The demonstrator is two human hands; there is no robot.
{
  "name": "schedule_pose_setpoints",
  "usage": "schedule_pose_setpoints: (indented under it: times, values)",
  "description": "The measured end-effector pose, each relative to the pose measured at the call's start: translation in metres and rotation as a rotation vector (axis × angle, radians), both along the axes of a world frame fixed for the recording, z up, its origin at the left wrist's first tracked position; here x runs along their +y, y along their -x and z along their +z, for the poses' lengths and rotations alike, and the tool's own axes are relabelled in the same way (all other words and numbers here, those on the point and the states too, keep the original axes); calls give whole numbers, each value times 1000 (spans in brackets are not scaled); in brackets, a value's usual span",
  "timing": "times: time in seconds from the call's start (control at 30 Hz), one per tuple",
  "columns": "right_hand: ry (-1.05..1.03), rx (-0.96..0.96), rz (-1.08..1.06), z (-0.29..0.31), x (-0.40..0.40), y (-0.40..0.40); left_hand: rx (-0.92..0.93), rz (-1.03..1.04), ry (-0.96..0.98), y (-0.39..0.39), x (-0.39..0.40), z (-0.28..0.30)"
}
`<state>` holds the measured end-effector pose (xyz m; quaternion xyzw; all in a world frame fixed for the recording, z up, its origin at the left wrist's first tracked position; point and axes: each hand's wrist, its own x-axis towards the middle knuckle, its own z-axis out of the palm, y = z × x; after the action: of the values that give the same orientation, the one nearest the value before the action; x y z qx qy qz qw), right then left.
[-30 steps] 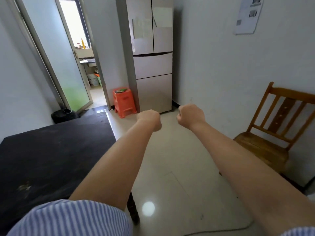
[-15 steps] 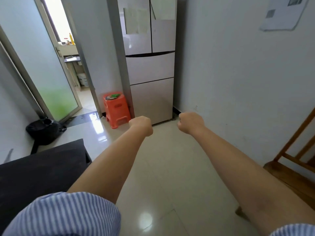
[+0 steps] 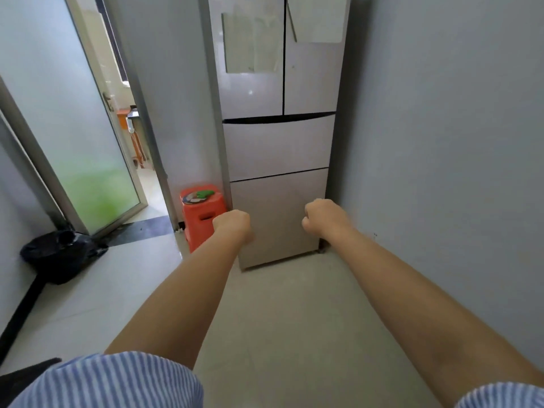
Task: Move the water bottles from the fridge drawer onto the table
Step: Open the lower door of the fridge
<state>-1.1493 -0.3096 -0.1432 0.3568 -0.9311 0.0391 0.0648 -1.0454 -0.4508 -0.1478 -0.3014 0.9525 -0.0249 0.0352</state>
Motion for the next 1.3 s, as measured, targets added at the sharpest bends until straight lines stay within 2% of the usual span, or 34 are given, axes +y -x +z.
schedule_pose_setpoints:
  times: [0.1, 0.23, 0.33, 0.47, 0.6, 0.77, 0.87, 0.93, 1.03, 1.1, 1.2, 1.3]
  values:
    - [3, 0, 71, 8, -57, 71, -55, 60, -3, 61, -48, 8]
    - [14, 16, 149, 17, -136, 159, 45, 123, -14, 136, -132, 12]
    - [66, 48, 170, 24, -195, 225, -4, 170, -15, 194, -194, 14]
    - [107, 68, 160, 35, -274, 309, 60, 242, -54, 270, -279, 16]
    - [105, 117, 200, 46, -343, 380, 47, 271, -84, 342, -352, 20]
    - [152, 267, 294, 48, -420, 473, 182, 337, -213, 425, -420, 4]
    - [116, 310, 387, 47, -469, 523, 229, 378, -215, 465, -449, -14]
    - [70, 404, 502, 46, -499, 548, 274, 415, -222, 487, -468, -24]
    - [60, 689, 688, 42, -532, 580, 407, 471, -348, 512, -496, -37]
    - [166, 828, 785, 34, -549, 603, 543, 476, -478, 527, -515, -45]
    - [350, 925, 885, 19, -566, 626, 709, 419, -624, 542, -533, -55]
    - [368, 955, 893, 13, -571, 634, 756, 403, -693, 544, -542, -61]
